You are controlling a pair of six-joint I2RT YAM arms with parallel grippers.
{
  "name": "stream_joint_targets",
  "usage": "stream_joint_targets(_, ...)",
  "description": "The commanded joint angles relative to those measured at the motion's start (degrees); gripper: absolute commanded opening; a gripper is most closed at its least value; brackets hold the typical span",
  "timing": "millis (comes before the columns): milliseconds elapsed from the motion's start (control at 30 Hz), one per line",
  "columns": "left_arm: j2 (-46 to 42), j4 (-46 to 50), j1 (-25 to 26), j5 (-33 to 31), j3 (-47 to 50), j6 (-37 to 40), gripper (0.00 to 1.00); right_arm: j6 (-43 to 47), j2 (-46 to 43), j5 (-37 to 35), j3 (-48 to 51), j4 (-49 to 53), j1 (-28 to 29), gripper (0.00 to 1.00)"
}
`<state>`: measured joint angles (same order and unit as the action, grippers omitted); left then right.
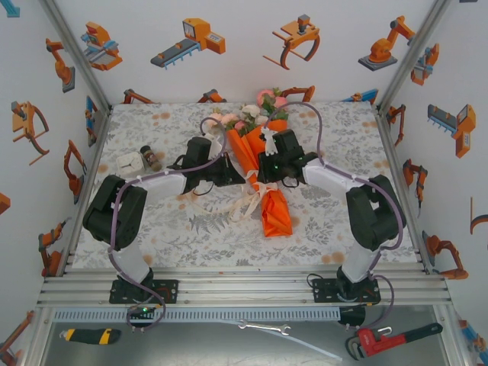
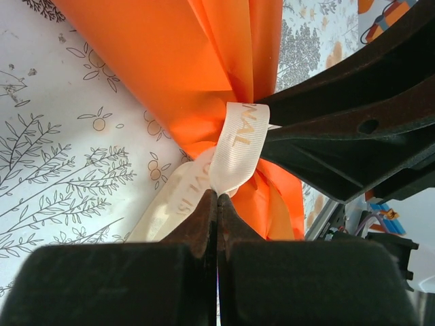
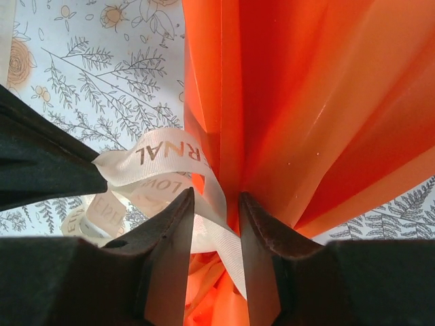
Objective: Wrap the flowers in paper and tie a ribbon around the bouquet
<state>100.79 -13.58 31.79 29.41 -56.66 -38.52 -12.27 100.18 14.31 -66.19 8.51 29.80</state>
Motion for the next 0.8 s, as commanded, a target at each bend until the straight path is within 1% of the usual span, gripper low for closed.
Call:
stream_joint_targets(0, -1.3, 1.2, -0.5, -0.2, -1.7, 1.9, 0.00, -1.4, 0.2, -2.1, -2.5, 0.4, 0.2, 0.38)
stream_joint_targets(200, -1.3, 0.9, -0.7, 0.1, -2.1, 1.8, 0.00, -2.2, 1.6, -2.1, -1.9, 1.0, 0.5, 0.38)
stream_joint_targets(267, -1.4, 0.9, -0.8, 0.1, -2.2, 1.6, 0.00, -2.7, 1.5, -1.7, -1.3, 0.6, 0.5, 0.33)
stream_joint_targets(367, -1.7, 0.7, -1.0, 0.4, -2.4, 1.3, 0.00, -3.0, 0.3, -2.1, -1.1, 0.0, 0.5, 0.19)
stream_joint_targets(467, -1.9, 0.6, -1.5, 0.6, -3.2, 0.9, 0.00, -2.1, -1.8, -3.3, -1.7, 0.6, 0.5, 0.10)
stream_joint_targets(600, -0.9, 0.3, -1.7, 0.1, -5.6, 0.3, 0.00, -0.2, -5.2, -3.5, -1.9, 1.1, 0.5, 0.02)
stream_joint_targets(767, 2.1, -2.7, -1.8, -0.9, -9.6, -2.7, 0.00, 1.3, -7.6, -3.7, -1.3, 1.6, 0.6, 0.00)
